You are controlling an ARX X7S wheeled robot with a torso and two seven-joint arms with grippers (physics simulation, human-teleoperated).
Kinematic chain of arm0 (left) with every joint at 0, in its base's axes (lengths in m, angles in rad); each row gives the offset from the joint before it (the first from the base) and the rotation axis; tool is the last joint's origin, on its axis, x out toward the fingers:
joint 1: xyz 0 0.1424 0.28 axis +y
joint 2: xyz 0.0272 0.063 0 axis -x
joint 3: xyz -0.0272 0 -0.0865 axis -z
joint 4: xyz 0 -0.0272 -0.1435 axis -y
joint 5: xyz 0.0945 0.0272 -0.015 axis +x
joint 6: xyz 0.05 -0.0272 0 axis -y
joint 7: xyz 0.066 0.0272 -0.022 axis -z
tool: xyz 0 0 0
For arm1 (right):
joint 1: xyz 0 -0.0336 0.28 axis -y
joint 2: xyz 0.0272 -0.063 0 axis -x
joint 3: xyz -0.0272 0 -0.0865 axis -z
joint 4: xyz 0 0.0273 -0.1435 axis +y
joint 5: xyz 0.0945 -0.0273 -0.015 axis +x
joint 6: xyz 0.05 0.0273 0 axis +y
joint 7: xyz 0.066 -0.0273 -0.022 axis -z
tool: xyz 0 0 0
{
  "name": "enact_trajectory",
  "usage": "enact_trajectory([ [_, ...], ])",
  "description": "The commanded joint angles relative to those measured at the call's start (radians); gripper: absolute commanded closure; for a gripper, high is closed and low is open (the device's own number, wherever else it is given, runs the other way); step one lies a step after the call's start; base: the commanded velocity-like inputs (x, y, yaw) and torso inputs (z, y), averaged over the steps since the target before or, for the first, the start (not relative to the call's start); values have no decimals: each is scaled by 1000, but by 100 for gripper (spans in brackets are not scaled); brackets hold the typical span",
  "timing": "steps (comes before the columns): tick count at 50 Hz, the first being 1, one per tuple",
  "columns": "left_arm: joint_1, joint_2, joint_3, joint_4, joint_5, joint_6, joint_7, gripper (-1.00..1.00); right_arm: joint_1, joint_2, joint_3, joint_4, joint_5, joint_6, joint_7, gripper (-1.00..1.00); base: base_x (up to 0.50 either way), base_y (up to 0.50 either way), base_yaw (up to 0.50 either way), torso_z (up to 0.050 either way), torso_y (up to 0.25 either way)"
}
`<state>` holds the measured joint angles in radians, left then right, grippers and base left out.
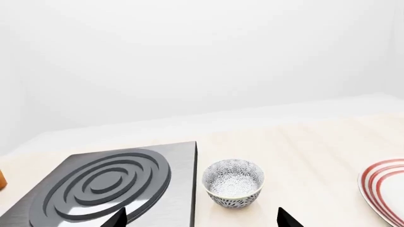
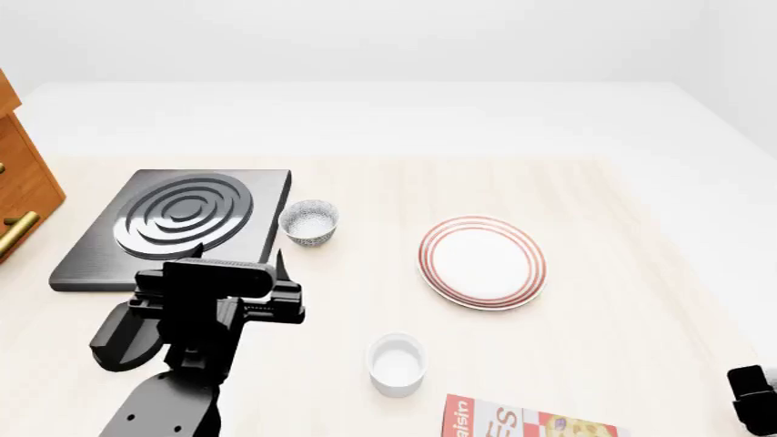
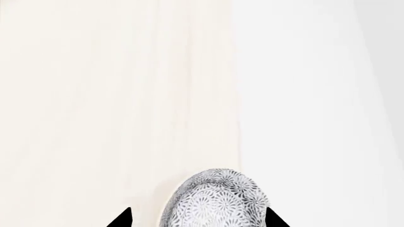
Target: Pick the akita bowl next to the cookies box and place it on the plate.
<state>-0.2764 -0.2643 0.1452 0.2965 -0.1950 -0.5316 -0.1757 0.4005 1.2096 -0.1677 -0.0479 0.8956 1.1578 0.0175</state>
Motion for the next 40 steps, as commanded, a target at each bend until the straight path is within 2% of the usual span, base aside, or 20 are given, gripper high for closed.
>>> enact_trajectory([
  [1,-1,-3,4,2,-4,1,-4,-100,-11,-14,-14,37,-7,-17,-23,-100,0,0,0,0,0],
  [21,-9,-11,10,11,-11,-12,-13,-100,-13,-104,-110,161,-97,-104,-79,-100,0,0,0,0,0],
  [40,1,-19,5,23,-20,-11,-25,-100,13,-146,-150,291,-150,-132,-97,-100,0,0,0,0,0],
])
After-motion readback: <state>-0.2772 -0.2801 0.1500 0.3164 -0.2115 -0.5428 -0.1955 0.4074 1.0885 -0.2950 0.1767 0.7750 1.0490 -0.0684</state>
